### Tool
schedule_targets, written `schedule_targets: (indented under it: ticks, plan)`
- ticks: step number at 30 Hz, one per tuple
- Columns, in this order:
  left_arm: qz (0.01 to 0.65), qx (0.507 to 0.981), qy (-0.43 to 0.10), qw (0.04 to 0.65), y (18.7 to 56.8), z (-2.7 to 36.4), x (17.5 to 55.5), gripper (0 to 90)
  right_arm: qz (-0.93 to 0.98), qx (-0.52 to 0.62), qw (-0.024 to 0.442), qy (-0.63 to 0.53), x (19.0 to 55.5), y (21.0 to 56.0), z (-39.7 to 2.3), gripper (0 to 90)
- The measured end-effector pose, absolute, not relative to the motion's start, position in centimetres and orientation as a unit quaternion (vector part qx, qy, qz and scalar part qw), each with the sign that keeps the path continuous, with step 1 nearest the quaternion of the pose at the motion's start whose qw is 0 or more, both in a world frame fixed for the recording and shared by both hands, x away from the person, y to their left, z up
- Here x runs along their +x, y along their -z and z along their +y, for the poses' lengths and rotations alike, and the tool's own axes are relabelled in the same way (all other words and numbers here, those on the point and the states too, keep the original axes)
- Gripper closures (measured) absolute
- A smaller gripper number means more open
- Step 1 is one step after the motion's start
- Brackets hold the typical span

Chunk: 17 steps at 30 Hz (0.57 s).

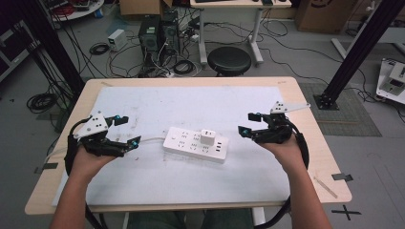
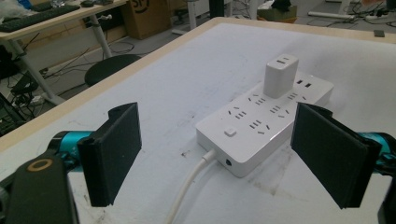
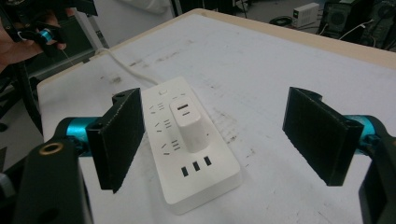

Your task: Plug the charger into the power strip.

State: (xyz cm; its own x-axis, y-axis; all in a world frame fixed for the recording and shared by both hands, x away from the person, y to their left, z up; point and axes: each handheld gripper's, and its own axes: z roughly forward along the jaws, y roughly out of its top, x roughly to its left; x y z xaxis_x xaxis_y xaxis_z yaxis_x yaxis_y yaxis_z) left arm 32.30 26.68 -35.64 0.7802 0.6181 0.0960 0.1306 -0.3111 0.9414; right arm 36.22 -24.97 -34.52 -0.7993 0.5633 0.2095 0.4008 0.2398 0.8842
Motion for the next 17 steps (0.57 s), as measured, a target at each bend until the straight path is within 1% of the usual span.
schedule_targets:
  ticks: [17]
  plan:
    - [0.254, 0.774, -0.226, 0.535, 36.05, 27.19, 32.84, 16.3, 0.788, 0.311, 0.075, -0.526, 36.27, 34.61, -24.6, 21.1]
